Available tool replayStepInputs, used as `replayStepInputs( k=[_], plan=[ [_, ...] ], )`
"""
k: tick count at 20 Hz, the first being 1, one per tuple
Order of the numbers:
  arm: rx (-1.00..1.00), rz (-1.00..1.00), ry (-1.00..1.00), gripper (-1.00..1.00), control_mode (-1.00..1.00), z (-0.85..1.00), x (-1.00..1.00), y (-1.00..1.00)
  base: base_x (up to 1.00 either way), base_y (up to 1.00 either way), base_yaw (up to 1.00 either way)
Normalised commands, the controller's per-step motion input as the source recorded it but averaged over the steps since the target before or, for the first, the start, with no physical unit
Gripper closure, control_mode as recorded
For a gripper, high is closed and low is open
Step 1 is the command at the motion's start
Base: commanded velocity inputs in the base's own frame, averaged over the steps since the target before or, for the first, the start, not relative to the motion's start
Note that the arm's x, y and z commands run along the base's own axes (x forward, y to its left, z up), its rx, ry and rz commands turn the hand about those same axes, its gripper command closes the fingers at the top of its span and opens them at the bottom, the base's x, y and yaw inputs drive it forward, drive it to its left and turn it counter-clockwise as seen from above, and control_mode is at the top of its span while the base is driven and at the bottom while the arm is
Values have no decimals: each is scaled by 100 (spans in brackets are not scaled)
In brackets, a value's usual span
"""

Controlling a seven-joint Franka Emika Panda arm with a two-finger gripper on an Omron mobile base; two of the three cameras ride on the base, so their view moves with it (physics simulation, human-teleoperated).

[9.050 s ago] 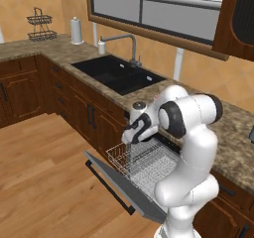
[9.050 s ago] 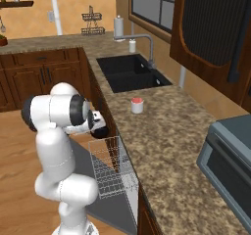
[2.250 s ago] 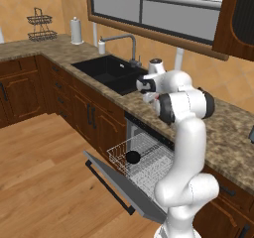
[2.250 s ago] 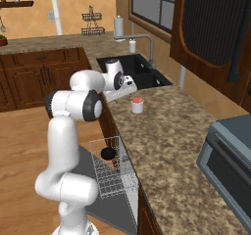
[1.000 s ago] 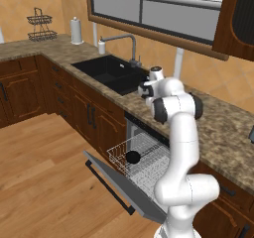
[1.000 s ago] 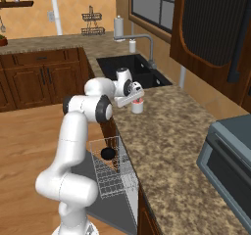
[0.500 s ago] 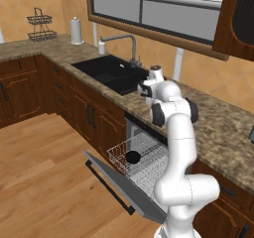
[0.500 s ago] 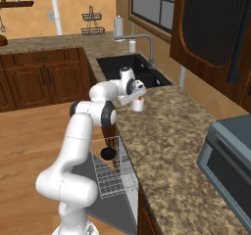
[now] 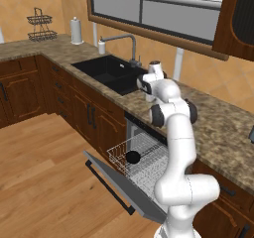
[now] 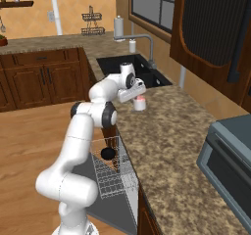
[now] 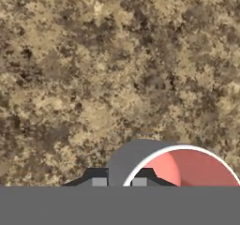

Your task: Pick up the cup and bowl from the counter, place them in the dishwasher, and close the dishwasher door.

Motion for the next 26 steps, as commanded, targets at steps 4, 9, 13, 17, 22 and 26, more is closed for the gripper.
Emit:
replayStepInputs(
  k=[4, 9, 13, 17, 22, 26],
  plan=[
    [3, 0, 0, 100, -100, -2, -83, 0, 0, 0, 0],
    [3, 0, 0, 100, -100, -1, -100, 5, 0, 0, 0],
    [0, 0, -17, 100, -100, -2, -100, 40, 0, 0, 0],
    [0, 0, -29, 100, -100, -12, -100, 68, 0, 0, 0],
    [0, 0, -23, 100, -100, -7, -100, 54, 0, 0, 0],
    [0, -2, -7, 100, -100, -16, -100, 33, 0, 0, 0]
  ],
)
